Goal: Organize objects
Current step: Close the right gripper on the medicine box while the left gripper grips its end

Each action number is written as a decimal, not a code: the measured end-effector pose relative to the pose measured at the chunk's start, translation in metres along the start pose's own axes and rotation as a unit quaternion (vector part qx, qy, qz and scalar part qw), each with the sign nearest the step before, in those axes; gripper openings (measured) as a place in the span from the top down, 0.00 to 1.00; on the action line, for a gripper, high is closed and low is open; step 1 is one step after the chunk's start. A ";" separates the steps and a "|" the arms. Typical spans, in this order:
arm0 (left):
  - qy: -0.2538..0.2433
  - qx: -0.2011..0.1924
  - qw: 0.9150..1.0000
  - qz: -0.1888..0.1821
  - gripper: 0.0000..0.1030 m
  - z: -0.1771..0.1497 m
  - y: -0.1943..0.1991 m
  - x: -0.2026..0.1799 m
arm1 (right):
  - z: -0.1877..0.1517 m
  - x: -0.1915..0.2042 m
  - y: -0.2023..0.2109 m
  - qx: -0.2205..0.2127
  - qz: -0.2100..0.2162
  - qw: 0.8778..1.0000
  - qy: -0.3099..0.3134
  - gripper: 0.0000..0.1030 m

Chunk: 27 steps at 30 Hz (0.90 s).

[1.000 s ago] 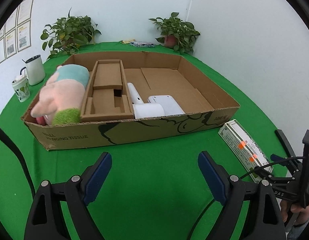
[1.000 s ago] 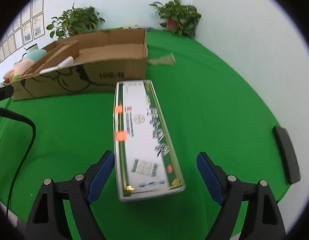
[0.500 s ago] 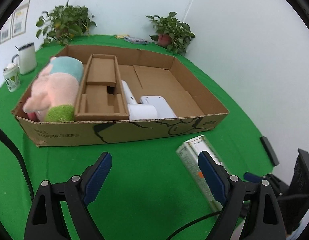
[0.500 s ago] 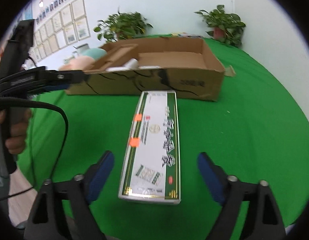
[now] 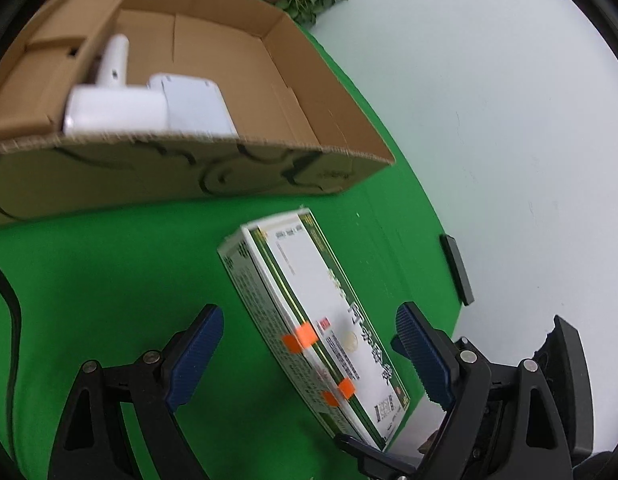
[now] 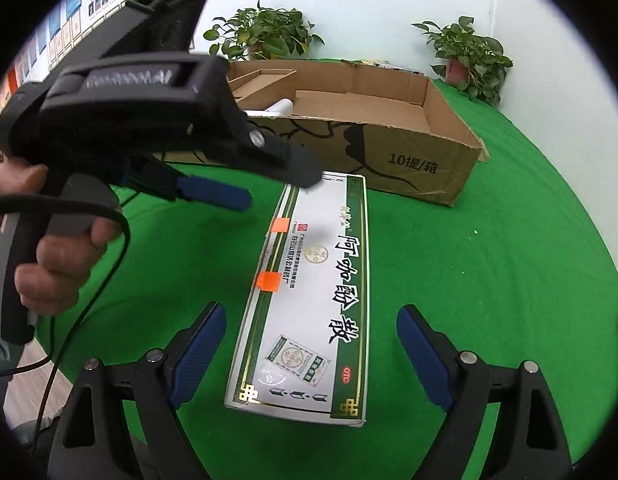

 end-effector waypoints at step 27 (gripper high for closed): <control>0.040 0.011 0.998 -0.047 0.26 -0.005 0.008 0.027 | -0.005 0.008 -0.017 0.047 -0.013 0.998 -0.030 0.35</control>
Point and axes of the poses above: each gripper's, at about its wrist camera, not at the fingertips, and y roughly against the way its jaws point, x to its left, z to its top, the point moved 2 cm from there along -y, roughly the way its jaws point, and after that the axes turned 14 degrees about z, right-handed, at the moved point
